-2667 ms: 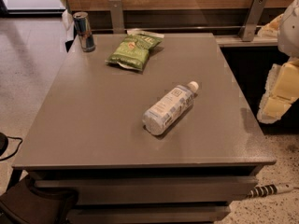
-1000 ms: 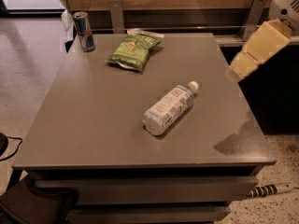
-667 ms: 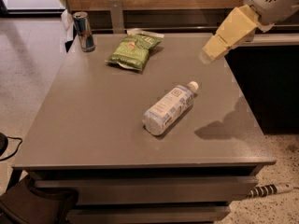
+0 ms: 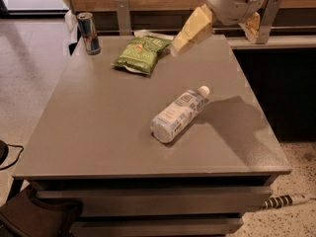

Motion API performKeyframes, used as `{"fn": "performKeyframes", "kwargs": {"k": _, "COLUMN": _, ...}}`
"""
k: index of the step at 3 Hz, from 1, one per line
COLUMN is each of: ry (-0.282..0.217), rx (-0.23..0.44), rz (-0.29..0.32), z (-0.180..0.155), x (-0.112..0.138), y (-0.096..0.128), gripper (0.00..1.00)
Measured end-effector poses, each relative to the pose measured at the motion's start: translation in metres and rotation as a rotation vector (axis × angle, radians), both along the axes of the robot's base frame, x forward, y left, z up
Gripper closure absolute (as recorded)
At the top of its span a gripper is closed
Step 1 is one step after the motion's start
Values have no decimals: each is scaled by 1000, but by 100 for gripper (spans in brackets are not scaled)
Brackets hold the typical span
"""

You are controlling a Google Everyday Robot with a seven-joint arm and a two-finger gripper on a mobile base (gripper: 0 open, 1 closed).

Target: Place blue plastic bottle upright

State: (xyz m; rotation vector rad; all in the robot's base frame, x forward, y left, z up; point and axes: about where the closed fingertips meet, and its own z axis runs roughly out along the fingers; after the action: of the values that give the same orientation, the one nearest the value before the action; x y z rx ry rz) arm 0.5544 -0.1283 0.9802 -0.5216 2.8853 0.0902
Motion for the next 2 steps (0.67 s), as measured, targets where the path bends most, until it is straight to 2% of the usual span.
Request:
{"fn": "performKeyframes", "kwargs": {"k": 1, "ry": -12, "rx": 39, "rz": -107, "z": -1, "x": 12, "y": 11, "gripper": 0}}
{"fn": "performKeyframes", "kwargs": {"k": 2, "ry": 27, "rx": 35, "rz": -181, "z": -11, "x": 18, "y": 16, "gripper": 0}}
